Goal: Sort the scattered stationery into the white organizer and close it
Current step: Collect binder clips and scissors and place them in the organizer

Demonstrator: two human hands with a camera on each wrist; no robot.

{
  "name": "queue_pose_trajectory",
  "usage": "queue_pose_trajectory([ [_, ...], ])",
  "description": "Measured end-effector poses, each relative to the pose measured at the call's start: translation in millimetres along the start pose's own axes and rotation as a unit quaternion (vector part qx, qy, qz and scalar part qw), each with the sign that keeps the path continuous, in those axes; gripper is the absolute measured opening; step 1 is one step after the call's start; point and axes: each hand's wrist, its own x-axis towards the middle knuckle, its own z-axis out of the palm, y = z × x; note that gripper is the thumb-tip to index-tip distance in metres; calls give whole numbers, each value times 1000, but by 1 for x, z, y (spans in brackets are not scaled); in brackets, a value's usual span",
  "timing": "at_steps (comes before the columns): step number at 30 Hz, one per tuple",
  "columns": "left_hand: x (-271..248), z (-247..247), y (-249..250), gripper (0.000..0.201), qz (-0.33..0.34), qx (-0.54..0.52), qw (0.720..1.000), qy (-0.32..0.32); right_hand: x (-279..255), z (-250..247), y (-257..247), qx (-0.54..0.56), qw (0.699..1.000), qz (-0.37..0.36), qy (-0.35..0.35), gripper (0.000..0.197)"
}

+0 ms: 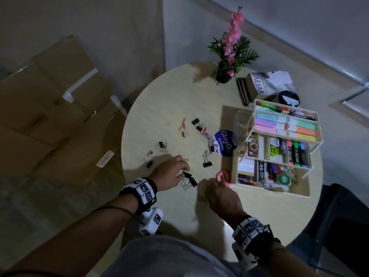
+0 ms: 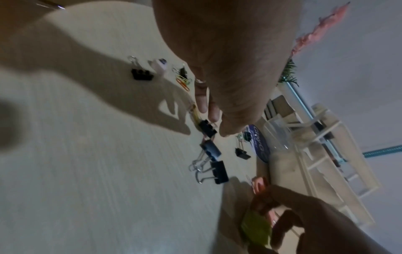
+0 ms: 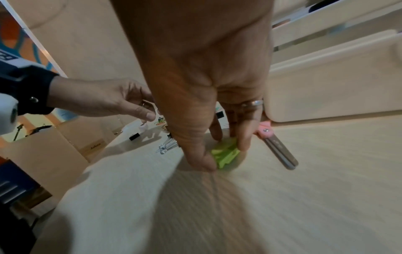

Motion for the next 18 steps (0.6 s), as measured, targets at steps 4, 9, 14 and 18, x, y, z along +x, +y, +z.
queue_pose_trajectory([
  [4, 17, 11, 28, 21, 32, -1, 999, -18, -27, -27, 4, 70, 994, -20, 87, 60],
  [9, 41, 27, 70, 25, 75, 4, 997, -25, -42, -64, 51, 205, 949, 50, 233, 33],
  [14, 52, 45, 96, 30, 93, 2, 994, -66, -3, -60, 99, 222, 926, 152, 265, 32],
  [18, 41, 47, 82, 29, 50, 12, 995, -85, 30, -45, 109, 253, 914, 158, 277, 18],
])
